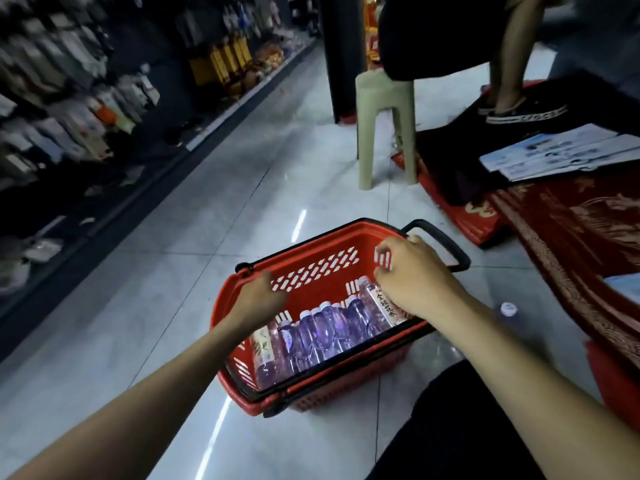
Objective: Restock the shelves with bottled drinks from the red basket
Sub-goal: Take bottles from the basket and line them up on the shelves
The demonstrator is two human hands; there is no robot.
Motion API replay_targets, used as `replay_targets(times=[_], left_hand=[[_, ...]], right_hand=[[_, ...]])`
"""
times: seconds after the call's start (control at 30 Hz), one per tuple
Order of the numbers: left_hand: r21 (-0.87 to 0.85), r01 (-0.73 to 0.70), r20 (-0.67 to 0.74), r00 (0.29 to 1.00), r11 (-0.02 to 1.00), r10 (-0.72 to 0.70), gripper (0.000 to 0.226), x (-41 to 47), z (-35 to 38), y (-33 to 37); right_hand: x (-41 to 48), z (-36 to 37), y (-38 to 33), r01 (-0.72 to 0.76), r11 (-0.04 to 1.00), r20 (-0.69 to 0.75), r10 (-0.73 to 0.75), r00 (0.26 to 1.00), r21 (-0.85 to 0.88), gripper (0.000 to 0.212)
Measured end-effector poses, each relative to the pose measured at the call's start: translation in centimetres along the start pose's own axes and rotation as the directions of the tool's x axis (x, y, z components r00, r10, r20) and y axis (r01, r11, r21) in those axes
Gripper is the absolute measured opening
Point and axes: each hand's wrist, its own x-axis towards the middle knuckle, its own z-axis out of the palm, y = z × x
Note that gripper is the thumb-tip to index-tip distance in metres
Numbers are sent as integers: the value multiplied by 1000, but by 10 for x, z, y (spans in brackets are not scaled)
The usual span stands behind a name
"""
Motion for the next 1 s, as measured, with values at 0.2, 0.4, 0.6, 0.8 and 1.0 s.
replay_targets(times=[0.2,0.4,0.6,0.8,1.0], left_hand=[[-134,347,142,934,928,-329,29,38,73,-103],[-341,489,-31,848,803,-529,47,52,114,-125],[-220,439,-69,884,871,-463,30,53,135,-142],[-284,446,-109,865,849,-490,34,58,143,-159],[-434,506,-5,826,746,-564,34,60,142,-149]], right_hand=[[76,111,24,-144,989,367,141,920,-19,30],[125,146,58,-431,901,575,375,727,-44,44],[155,170,93,-525,844,479,508,716,-111,47],[159,192,103,-584,808,493,540,682,-78,84],[160,195,113,-606,792,551,540,637,-76,77]])
